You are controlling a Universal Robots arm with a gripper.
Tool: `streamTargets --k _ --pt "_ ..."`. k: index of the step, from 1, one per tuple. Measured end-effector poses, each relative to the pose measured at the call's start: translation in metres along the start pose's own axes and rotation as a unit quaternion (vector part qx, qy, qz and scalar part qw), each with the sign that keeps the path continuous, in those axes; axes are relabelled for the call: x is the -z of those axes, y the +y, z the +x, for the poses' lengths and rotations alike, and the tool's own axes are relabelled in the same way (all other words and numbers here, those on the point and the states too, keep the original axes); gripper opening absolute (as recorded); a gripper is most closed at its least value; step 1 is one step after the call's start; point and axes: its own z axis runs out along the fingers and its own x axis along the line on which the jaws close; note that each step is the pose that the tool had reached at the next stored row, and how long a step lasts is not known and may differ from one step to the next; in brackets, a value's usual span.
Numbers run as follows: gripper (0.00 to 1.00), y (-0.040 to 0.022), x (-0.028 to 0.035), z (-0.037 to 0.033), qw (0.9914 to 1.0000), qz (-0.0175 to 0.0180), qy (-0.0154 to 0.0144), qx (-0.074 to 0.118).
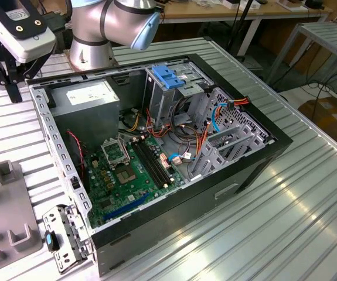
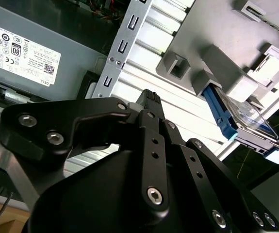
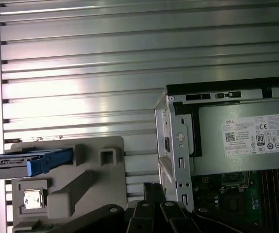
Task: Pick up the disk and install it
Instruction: 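Reach for the disk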
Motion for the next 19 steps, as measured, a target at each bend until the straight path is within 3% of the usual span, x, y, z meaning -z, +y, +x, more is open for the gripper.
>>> streamTargets --k 5,12,16,19 --pt "0.11 -0.0007 0.0001 0.0098 1.00000 0.0000 0.0001 0.000" --pt "0.11 -0.0024 0.0003 0.0319 1.00000 -0.0006 0.0001 0.000" --pt "0.11 -0.0025 0.0003 0.0331 1.00000 0.0005 0.0002 0.003" --pt "0.11 -0.0018 0.0003 0.0331 0.99967 0.0016 0.0011 0.026"
